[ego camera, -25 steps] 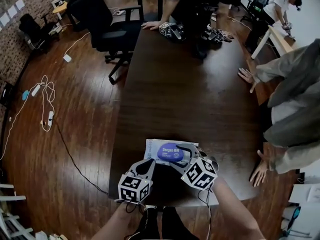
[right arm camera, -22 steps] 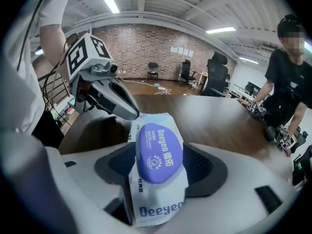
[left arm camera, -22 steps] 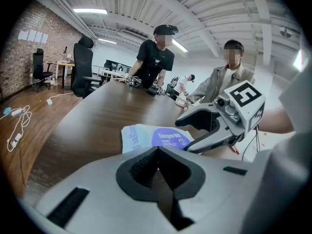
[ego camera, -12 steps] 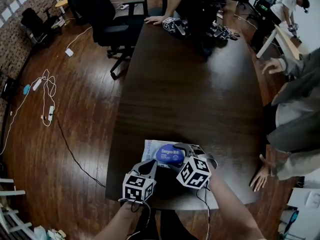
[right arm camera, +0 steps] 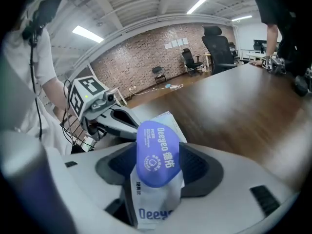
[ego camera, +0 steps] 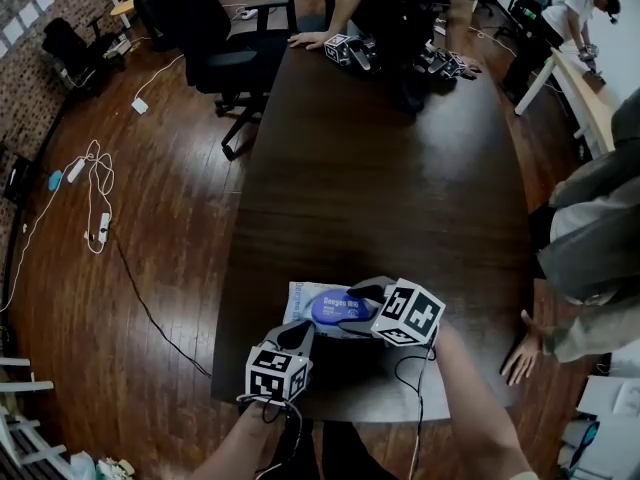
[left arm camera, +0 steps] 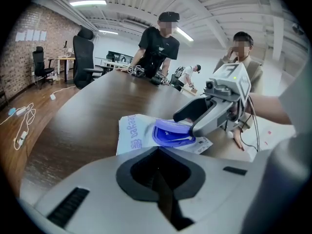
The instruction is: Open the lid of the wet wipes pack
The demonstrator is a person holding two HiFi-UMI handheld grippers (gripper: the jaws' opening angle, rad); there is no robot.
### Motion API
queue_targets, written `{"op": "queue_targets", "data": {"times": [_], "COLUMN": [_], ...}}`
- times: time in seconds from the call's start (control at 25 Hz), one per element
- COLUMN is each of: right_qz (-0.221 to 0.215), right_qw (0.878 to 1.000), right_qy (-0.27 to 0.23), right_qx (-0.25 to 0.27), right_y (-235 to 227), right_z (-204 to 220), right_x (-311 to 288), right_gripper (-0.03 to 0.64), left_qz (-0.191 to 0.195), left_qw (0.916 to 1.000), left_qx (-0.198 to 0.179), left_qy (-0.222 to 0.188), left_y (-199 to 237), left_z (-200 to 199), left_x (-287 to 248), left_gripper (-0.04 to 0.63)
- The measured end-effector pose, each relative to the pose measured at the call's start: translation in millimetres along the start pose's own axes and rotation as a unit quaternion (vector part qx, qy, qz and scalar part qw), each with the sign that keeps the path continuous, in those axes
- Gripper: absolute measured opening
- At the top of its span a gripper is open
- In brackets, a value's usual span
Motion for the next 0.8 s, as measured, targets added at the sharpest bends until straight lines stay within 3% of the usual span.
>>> {"op": "queue_targets", "data": {"times": [0.12,0.28,0.44,0.52,0.6,0.8], "right_qz": [0.02,0.097,0.206,0.25,0.266,0.257], "right_qw": [0.998,0.981,0.956,0.945,0.938,0.927], "right_qy": [-0.062,-0.16,-0.197,-0.195,-0.2,-0.256], "right_qx": [-0.026,-0.057,-0.065,-0.08,-0.097,-0.097], "right_y": [-10.8,-41.4,-73.2,-85.5,-87.8,-52.6], "right_z": [-20.0,-42.1,-33.0,-20.9,-13.5,-26.1], "right_x": [16.6,40.2,50.1,49.5,49.2,71.9], "right_gripper": [0.278,0.278,0.272,0.223,0.212,0.212], "left_qz": [0.002,-0.001,0.0,-0.001,-0.003,0.004], "left_qw": [1.0,0.9999,0.9992,0.9984,0.9975,0.9934], "left_qx": [-0.002,-0.009,-0.007,-0.009,-0.017,-0.028], "left_qy": [-0.002,-0.012,-0.04,-0.056,-0.069,-0.111], "left_y": [-0.2,1.2,0.2,1.0,-1.4,-14.9], "left_z": [0.7,0.7,-3.5,-5.4,-9.5,-35.7], "left_x": [-0.8,0.9,6.6,9.4,14.9,39.7], "left_gripper": [0.0,0.0,0.0,0.0,0.0,0.0]}}
Point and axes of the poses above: the fingertips, and each gripper's own axes: x backward along the fingers, y to its left, z out of its underside, the point moved 4 cm from there along x, backward along the fingers, and after that the axes turned 14 degrees about -y, right-handed, at the moved point
